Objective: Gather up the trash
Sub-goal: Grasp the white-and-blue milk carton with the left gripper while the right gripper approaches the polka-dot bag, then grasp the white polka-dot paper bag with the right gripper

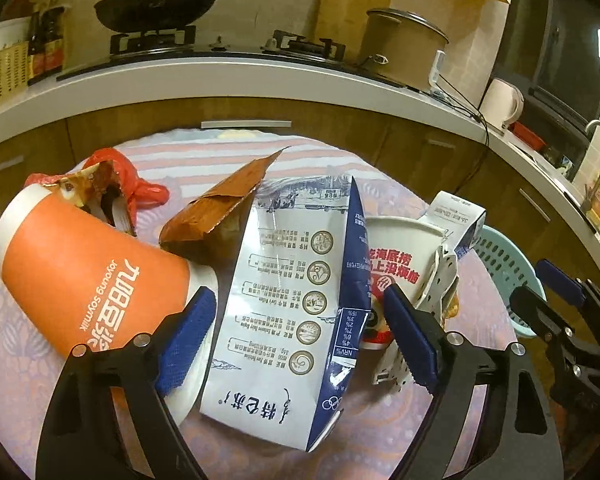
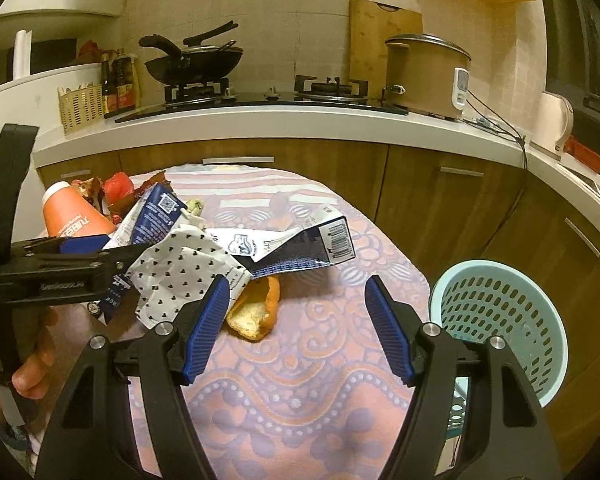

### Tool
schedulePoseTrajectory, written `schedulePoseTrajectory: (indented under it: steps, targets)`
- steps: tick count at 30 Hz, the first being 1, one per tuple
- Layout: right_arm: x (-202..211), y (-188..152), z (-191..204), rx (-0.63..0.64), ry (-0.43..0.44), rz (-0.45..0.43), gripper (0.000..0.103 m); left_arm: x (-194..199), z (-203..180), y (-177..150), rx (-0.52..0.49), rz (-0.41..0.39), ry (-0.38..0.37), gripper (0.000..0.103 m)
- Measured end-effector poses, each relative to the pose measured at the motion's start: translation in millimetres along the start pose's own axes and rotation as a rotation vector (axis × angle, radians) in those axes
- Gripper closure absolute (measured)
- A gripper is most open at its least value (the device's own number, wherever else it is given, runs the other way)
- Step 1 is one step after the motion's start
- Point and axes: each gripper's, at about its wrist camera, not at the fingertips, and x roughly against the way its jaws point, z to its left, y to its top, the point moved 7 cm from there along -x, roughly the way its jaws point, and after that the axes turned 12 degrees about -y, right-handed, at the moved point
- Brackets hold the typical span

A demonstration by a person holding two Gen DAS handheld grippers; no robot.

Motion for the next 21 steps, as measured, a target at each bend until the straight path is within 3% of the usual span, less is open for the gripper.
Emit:
schedulePoseTrajectory:
  steps: [4, 7, 9, 11, 21]
  targets:
    - [-2.1, -2.2, -1.5, -0.001, -0.003, 0.007, 0.037, -10.3, -11.0, 3.8, -0.032, 0.026, -0.004, 0.020]
    - [-0.9, -2.1, -4.6, -0.006, -0.010, 0.004, 0.037, -14.8, -4.8, 2.7, 0.034, 0.028, -0.081, 0.022]
    - [-0.3, -2.2, -6.8, -0.006, -0.013, 0.002, 0.037, -14.0, -1.4, 1.0, 0.067, 0.030, -0.118, 0.032]
    - [-0.9, -2.4, -7.4, -0.006, -0.012, 0.003, 0.037, -11.6, -0.1, -1.8, 0.077, 0.030, -0.120, 0.038]
    - [1.0, 7.3, 10.5, 0.015, 0.057, -0.010, 0.037, 14.5, -8.6, -8.1, 0.078, -0.016, -0.119, 0.039]
